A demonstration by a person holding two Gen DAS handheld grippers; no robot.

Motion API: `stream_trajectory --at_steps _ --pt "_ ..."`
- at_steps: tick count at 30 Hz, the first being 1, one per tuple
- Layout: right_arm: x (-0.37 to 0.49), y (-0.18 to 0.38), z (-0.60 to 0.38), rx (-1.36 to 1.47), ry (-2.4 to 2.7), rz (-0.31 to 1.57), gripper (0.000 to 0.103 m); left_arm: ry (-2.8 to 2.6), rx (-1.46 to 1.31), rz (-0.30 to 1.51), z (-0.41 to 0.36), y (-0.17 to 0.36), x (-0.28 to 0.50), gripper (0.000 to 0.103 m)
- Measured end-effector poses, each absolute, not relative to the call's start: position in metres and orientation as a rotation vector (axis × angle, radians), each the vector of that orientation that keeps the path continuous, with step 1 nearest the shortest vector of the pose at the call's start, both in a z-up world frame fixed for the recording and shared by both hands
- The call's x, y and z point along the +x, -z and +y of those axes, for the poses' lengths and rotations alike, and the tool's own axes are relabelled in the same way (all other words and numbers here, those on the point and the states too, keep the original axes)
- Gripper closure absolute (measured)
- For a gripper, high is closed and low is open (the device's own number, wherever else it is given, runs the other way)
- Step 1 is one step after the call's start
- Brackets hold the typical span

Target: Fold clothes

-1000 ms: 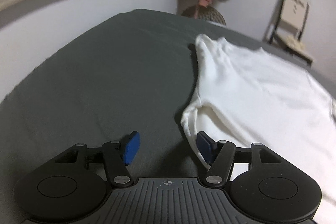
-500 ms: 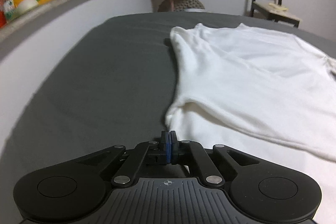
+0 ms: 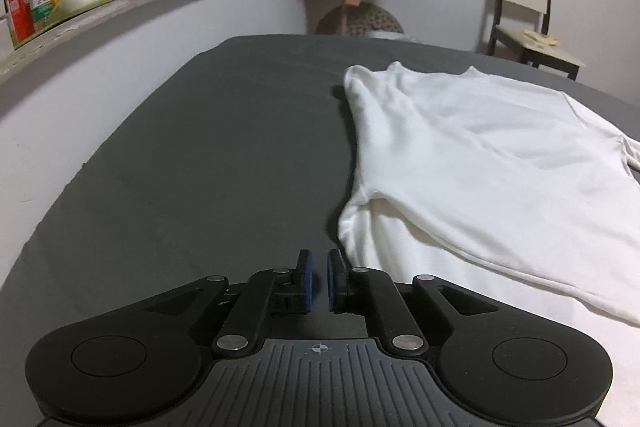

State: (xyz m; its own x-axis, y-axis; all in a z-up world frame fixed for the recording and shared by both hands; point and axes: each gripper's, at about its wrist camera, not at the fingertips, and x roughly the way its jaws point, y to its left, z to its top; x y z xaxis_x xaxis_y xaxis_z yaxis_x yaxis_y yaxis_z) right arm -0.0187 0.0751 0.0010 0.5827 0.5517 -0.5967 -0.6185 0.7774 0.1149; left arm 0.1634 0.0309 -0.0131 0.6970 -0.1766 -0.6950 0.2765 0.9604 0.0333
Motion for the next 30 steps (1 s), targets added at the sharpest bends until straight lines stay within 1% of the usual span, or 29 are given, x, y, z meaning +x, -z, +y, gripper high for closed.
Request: stream_trajectory --at_steps 2,4,10,17,24,28,29,30 --pt "-0.029 -0.009 0.069 -0.171 -0.699 0.645 0.068 0.258 0.124 0.755 0.028 0.015 0.165 0.096" --pt "-0.037 -0.018 0.057 -0.231 -0.704 0.640 0.063 0.260 0.103 0.753 0.025 0.016 0.169 0.096" --pt "-0.045 -0.023 0.023 -0.311 -0.730 0.656 0.061 0.249 0.074 0.746 0.013 0.021 0.179 0.096" --pt "-0.045 -0.008 0.019 -0.230 -0.756 0.707 0.061 0.239 0.163 0.718 0.000 0.022 0.175 0.096" --pt "-0.043 -0.013 0.015 -0.199 -0.777 0.680 0.058 0.215 0.284 0.706 -0.005 0.022 0.170 0.096" --pt "-0.045 -0.013 0.014 -0.201 -0.786 0.679 0.057 0.183 0.276 0.721 -0.002 0.024 0.173 0.095" --pt "-0.045 -0.013 0.014 -0.200 -0.786 0.682 0.057 0.179 0.279 0.728 -0.002 0.027 0.173 0.091" --pt "-0.045 -0.013 0.014 -0.196 -0.785 0.686 0.056 0.166 0.305 0.708 -0.004 0.029 0.169 0.075"
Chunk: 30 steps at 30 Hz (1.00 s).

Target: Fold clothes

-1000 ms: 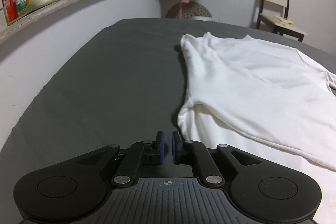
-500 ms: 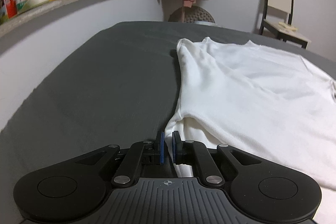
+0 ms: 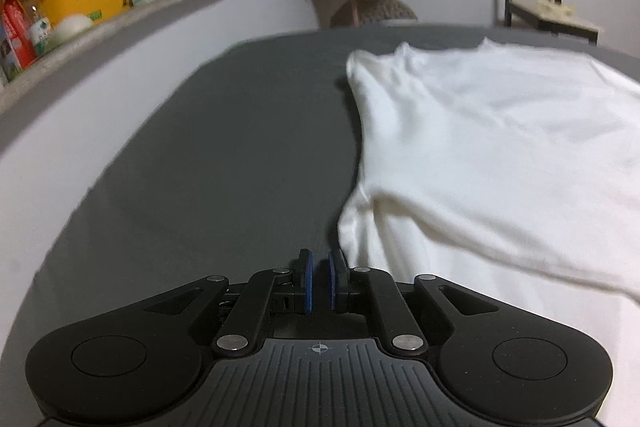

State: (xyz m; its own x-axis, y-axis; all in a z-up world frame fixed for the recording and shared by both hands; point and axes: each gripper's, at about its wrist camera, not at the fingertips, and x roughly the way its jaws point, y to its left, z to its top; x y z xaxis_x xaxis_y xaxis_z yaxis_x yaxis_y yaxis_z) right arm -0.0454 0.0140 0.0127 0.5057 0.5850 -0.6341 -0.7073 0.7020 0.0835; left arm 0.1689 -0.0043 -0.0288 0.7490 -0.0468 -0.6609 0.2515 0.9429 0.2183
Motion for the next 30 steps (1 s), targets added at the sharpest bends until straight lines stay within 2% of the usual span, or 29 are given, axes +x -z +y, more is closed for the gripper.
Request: stream_trajectory --at_steps 1,3,5,7,8,15,17,19,20,21,24,25,26,28,30 --pt "-0.044 -0.014 0.014 -0.190 -0.782 0.687 0.055 0.135 0.346 0.675 -0.008 0.031 0.164 0.059" --pt "-0.042 -0.016 0.012 -0.180 -0.773 0.683 0.052 0.073 0.384 0.640 -0.008 0.035 0.157 0.045" --pt "-0.040 -0.018 0.010 -0.167 -0.765 0.679 0.051 0.043 0.337 0.641 -0.001 0.034 0.156 0.037" --pt "-0.038 -0.019 0.008 -0.151 -0.758 0.683 0.051 0.010 0.290 0.651 0.008 0.032 0.158 0.017" --pt "-0.037 -0.019 0.007 -0.145 -0.752 0.685 0.051 -0.007 0.277 0.654 0.012 0.030 0.158 0.013" --pt "-0.036 -0.020 0.004 -0.134 -0.745 0.693 0.050 0.026 0.241 0.611 0.026 0.011 0.158 0.014" --pt "-0.036 -0.021 0.005 -0.133 -0.748 0.689 0.049 0.051 0.312 0.627 0.020 0.011 0.162 0.027" --pt "-0.036 -0.022 0.005 -0.130 -0.747 0.686 0.048 0.069 0.344 0.647 0.014 0.012 0.166 0.045" --pt "-0.036 -0.022 0.005 -0.129 -0.747 0.685 0.048 0.076 0.352 0.657 0.012 0.013 0.168 0.049" --pt "-0.036 -0.022 0.004 -0.128 -0.746 0.685 0.048 0.085 0.353 0.662 0.009 0.013 0.169 0.057" --pt "-0.035 -0.021 0.003 -0.132 -0.738 0.688 0.047 0.086 0.383 0.671 -0.002 0.016 0.172 0.068" --pt "-0.034 -0.021 0.003 -0.136 -0.737 0.690 0.047 0.084 0.392 0.677 -0.005 0.017 0.173 0.078" --pt "-0.033 -0.020 0.003 -0.140 -0.738 0.693 0.047 0.082 0.401 0.684 -0.008 0.019 0.174 0.082" --pt "-0.031 -0.018 0.005 -0.152 -0.737 0.695 0.047 0.076 0.415 0.696 -0.013 0.021 0.176 0.101" --pt "-0.029 -0.016 0.006 -0.163 -0.733 0.700 0.047 0.059 0.414 0.711 -0.013 0.023 0.178 0.103"
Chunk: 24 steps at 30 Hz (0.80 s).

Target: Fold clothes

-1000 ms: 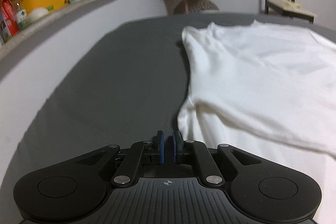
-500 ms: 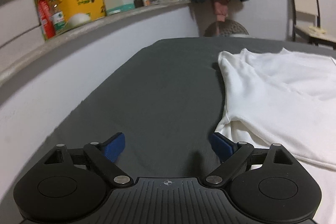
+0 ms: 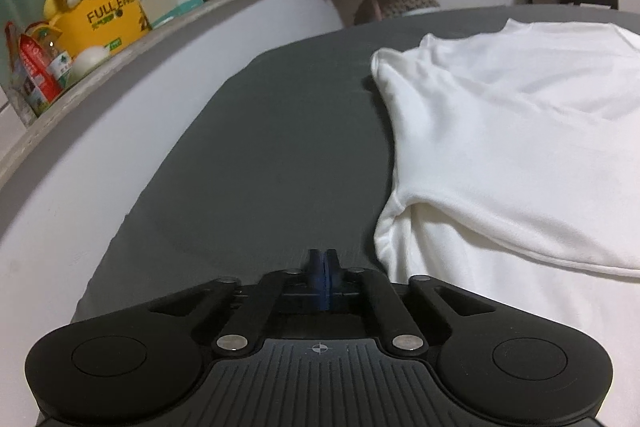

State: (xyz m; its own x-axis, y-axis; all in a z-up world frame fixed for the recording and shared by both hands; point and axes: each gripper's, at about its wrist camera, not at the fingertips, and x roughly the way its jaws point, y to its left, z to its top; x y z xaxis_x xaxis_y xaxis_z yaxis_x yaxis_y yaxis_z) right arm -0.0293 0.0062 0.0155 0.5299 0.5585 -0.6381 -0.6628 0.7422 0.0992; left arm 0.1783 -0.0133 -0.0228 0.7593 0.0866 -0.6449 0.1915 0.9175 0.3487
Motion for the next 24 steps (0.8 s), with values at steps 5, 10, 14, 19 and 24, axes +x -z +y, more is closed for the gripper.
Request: stream_trajectory --at_steps 5,10,14,19,24 --pt "-0.026 -0.015 0.004 -0.142 -0.723 0.724 0.047 0.008 0.419 0.727 -0.005 0.024 0.181 0.103" --pt "-0.028 -0.015 0.004 -0.144 -0.726 0.724 0.046 0.012 0.292 0.659 0.013 0.013 0.177 0.102" --pt "-0.029 -0.017 0.004 -0.146 -0.727 0.720 0.043 0.052 0.235 0.611 0.019 0.006 0.168 0.095" --pt "-0.028 -0.019 0.004 -0.148 -0.719 0.718 0.041 0.077 0.243 0.597 0.016 0.007 0.158 0.030" --pt "-0.028 -0.023 -0.001 -0.131 -0.701 0.710 0.040 0.027 0.295 0.648 0.009 0.008 0.165 0.030"
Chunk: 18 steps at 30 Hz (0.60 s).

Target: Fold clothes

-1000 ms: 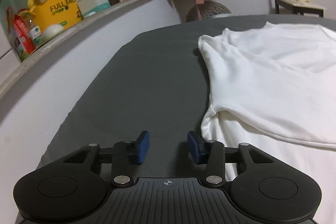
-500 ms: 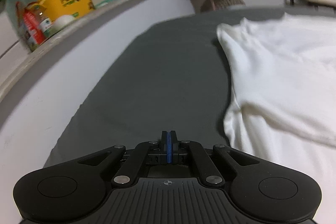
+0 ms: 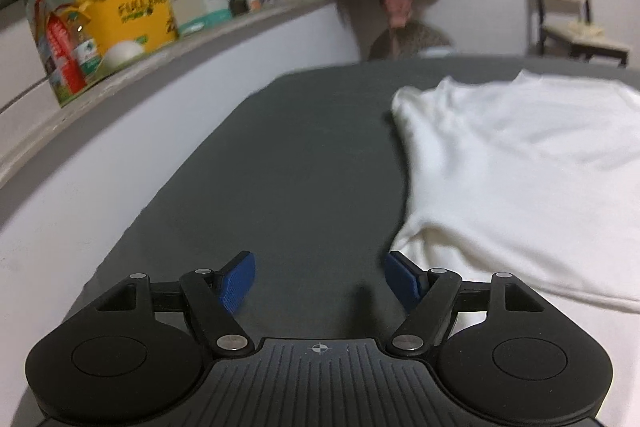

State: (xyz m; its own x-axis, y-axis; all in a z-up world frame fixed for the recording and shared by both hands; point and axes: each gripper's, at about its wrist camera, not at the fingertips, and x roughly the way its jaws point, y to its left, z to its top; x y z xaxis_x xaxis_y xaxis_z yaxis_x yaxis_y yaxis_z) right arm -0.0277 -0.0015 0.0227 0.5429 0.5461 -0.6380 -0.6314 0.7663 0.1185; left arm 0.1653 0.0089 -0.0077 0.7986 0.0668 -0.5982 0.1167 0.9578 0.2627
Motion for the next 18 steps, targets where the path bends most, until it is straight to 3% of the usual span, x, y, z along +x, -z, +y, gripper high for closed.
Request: stream_trajectory --at_steps 5,12,18 --pt "-0.030 -0.024 -0.002 -0.142 -0.699 0.696 0.040 0.016 0.316 0.658 0.007 0.008 0.172 0.031" --pt "-0.028 -0.025 -0.002 -0.137 -0.703 0.691 0.039 0.112 0.379 0.638 -0.013 0.009 0.177 0.042" --pt "-0.028 -0.025 -0.001 -0.127 -0.704 0.699 0.039 0.184 0.420 0.622 -0.027 0.013 0.172 0.042"
